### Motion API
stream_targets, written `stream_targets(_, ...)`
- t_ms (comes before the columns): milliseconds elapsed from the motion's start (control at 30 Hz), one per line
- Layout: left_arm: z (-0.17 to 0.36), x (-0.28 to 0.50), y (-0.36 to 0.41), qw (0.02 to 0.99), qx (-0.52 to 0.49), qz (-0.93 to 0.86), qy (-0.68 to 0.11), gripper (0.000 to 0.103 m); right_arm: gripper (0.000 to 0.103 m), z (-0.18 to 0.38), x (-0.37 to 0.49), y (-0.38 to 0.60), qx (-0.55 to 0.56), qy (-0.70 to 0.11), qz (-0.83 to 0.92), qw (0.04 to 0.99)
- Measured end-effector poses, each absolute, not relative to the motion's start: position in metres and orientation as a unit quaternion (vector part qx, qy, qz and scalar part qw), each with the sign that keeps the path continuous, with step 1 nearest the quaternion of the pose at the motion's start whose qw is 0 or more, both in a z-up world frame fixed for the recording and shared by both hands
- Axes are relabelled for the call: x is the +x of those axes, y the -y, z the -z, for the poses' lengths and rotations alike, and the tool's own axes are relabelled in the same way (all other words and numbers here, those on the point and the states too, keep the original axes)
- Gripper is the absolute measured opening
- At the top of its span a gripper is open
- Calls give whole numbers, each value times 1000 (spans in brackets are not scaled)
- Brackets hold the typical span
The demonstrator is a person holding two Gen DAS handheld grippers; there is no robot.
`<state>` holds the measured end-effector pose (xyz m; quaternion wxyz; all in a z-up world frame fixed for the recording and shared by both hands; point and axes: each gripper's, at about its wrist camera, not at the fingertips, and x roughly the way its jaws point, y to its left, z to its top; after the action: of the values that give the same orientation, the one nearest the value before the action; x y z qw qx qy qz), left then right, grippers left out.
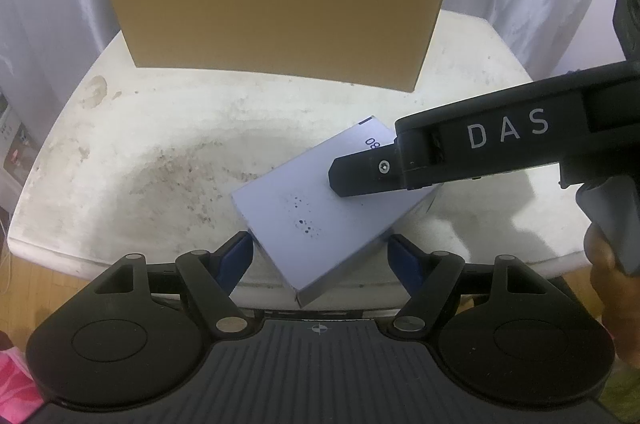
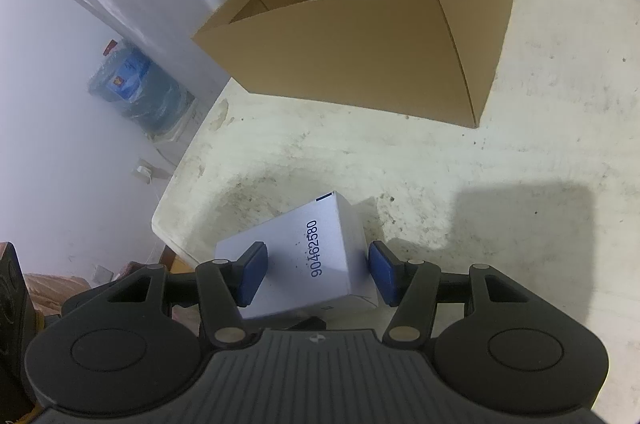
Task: Organize objects
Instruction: 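Lift the white box off the table with the right gripper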
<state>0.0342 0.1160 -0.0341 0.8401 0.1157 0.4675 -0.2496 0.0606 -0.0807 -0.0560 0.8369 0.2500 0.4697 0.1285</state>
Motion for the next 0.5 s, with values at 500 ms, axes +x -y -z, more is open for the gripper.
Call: stream_targets(500,26,27,-117,846,113,247,-459,74,60,49,58,80,247,-466,-132,839)
